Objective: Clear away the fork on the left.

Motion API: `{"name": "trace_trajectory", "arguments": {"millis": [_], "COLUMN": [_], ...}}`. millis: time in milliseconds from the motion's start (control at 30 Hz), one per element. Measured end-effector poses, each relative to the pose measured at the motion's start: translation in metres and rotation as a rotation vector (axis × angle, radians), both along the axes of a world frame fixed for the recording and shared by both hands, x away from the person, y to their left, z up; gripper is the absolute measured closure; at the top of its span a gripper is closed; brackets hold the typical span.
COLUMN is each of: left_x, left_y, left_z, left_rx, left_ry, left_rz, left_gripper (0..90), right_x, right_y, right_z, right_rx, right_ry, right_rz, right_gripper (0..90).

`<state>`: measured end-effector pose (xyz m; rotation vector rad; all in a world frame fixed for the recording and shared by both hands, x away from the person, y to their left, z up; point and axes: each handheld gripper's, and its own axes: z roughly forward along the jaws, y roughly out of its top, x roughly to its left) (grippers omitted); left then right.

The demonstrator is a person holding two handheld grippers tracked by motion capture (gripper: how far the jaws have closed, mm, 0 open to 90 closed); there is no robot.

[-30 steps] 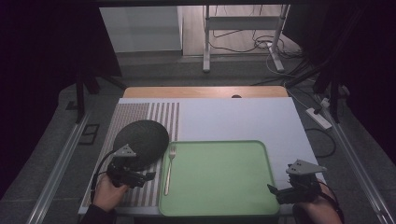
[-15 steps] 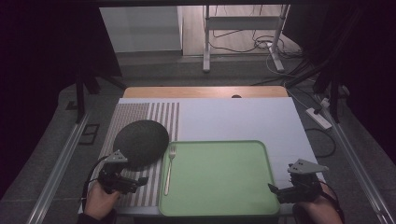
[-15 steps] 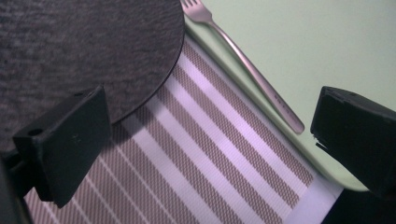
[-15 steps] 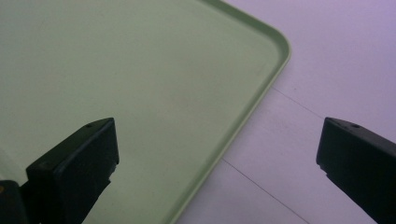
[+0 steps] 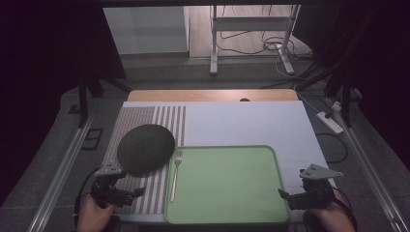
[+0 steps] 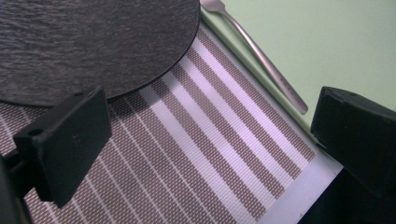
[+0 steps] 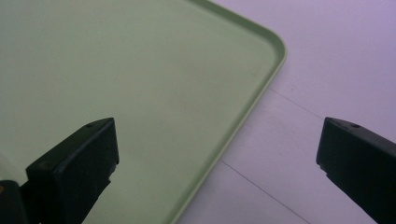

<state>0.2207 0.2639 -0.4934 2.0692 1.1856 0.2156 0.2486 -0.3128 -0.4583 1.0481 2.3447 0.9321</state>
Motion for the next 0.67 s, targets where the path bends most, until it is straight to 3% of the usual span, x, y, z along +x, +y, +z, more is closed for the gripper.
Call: {"name": "trace_trajectory", "arguments": {"millis": [267, 667], "left_x": [-0.007, -0.014], "left_y": [0.002, 0.007], "left_z": [0.001, 0.002], "left_rx": [0.035, 0.030], "left_ry": [-0.009, -0.009], "left_rz": [0.019, 0.039], "left_gripper": [0.0, 0.0], "right_x": [0.001, 0.001], "right_y": [-0.002, -0.003], "right_z": [0.001, 0.001], "right_rx": [0.024, 0.030], "right_ry": [0.002, 0.005], "right_rz": [-0.013, -0.021], "right_gripper": [0.0, 0.0]}}
